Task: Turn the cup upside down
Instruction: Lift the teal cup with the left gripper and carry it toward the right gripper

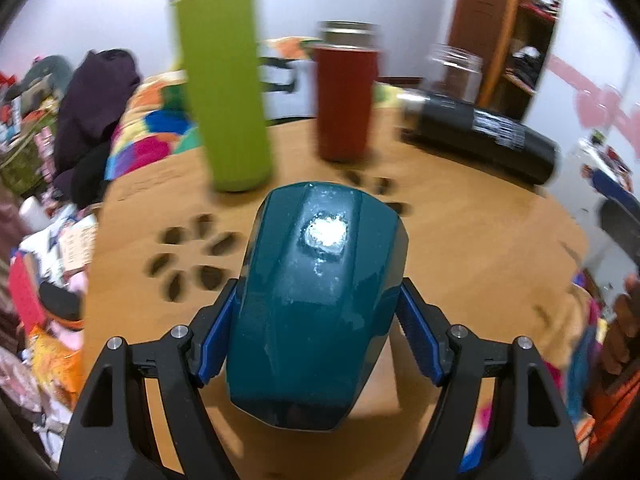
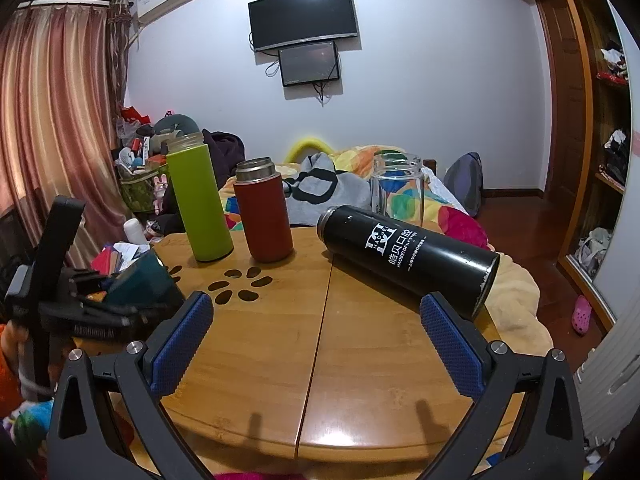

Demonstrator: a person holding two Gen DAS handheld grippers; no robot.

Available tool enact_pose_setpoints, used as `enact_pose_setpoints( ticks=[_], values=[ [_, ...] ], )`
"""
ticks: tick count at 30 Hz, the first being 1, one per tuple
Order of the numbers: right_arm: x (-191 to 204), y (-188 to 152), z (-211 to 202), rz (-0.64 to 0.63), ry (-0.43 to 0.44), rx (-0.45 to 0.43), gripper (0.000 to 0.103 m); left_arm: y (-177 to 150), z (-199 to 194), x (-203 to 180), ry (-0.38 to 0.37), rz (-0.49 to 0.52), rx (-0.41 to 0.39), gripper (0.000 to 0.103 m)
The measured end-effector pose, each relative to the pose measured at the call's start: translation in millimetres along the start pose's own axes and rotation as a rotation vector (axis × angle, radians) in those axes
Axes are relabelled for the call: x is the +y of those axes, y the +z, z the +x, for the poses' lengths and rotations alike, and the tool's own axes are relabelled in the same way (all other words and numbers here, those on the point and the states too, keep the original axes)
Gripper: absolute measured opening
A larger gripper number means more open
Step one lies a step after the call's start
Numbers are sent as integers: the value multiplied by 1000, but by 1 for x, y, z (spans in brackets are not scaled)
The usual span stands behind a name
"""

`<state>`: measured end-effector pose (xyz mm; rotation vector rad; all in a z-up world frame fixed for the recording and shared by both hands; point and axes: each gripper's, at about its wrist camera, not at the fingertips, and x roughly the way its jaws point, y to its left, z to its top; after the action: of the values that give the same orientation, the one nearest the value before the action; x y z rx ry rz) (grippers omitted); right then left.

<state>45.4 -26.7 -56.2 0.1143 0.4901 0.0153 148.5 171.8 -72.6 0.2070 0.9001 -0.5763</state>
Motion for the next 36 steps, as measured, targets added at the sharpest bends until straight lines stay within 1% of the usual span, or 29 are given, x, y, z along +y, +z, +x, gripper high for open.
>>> enact_pose_setpoints(
  ticks=[3, 6, 9, 12, 16, 23, 26, 29, 30, 32, 36],
  values=[
    [-1, -2, -2, 3, 1, 3, 103, -1, 0, -26, -43, 28, -3, 75],
    [-2, -3, -4, 6, -3, 4, 103, -2, 0, -48, -69, 54, -7, 75],
    [-4, -4, -6, 11, -7, 3, 103, -3, 1, -64, -67, 66, -15, 75],
    [-7, -5, -6, 21, -9, 8, 103, -3, 2, -71, -42, 74, -34, 75],
    [-9, -6, -3, 31, -9, 16, 103, -6, 1, -71, -46, 62, -43, 75],
    [-9, -7, -2, 32, -10, 17, 103, -8, -1, -69, -82, 62, -36, 75],
    [-8, -6, -4, 28, -10, 10, 103, -10, -7, -65, -101, 56, -46, 76],
    [-6, -5, -5, 20, -10, 3, 103, -12, -23, -61, -124, 55, -84, 77],
    [-5, -5, -5, 18, -8, 1, 103, -14, -32, -60, -128, 59, -108, 77],
    [-3, -5, -5, 14, -3, -2, 103, -16, -46, -56, -126, 59, -146, 80],
    [1, -7, -2, 8, 8, 6, 103, -20, -72, -34, -70, 19, -226, 83]
  ],
)
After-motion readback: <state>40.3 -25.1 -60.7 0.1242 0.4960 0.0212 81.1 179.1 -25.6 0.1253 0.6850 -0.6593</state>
